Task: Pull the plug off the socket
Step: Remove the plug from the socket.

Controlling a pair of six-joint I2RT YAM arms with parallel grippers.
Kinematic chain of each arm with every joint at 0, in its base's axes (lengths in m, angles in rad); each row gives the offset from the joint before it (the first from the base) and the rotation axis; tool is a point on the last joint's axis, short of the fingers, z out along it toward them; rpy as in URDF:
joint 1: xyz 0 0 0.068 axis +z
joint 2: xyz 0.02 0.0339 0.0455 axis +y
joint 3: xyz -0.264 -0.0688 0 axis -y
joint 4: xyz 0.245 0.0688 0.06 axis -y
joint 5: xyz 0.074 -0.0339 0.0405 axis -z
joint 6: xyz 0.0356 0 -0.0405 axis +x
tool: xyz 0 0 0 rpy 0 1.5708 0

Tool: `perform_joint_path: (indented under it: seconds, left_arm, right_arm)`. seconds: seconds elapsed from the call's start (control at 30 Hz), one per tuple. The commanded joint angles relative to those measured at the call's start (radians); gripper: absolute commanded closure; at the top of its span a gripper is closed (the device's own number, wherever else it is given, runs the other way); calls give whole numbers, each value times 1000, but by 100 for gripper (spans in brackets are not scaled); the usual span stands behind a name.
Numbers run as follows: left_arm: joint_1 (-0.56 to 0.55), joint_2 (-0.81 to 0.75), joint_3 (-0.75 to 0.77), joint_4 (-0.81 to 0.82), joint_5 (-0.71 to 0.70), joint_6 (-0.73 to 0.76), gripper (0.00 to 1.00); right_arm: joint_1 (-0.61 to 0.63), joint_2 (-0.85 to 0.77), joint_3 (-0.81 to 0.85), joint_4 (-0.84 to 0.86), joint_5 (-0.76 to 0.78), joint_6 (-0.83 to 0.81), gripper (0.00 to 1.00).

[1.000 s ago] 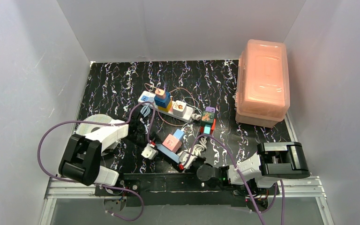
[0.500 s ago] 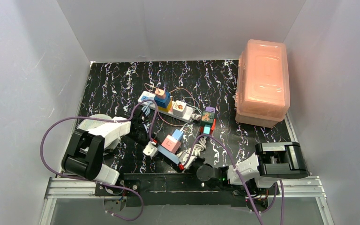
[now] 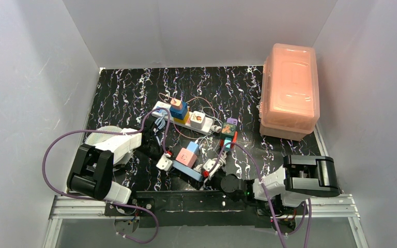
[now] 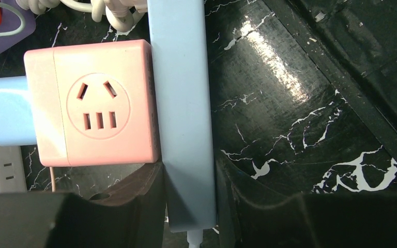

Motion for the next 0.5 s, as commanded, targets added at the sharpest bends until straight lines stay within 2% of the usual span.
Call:
perform_joint_path:
  seconds: [0.0,0.17,0.3,0.47]
  left_arm:
    - [-46,1,-39,-288,202,674,100]
    - [-59,7,-39,-285,204,677,100]
    - [-82,-6,-46,-272,229,679,100]
    - [-91,-1,-44,-263,240,678,100]
  right_arm:
    - [-61,41,16,204,87,99,93]
    - [-112,70,-14,262,145,183,94]
    - [-162,15,-22,128,117,351,95]
    - [-158,-5,-27,91,86,343,96]
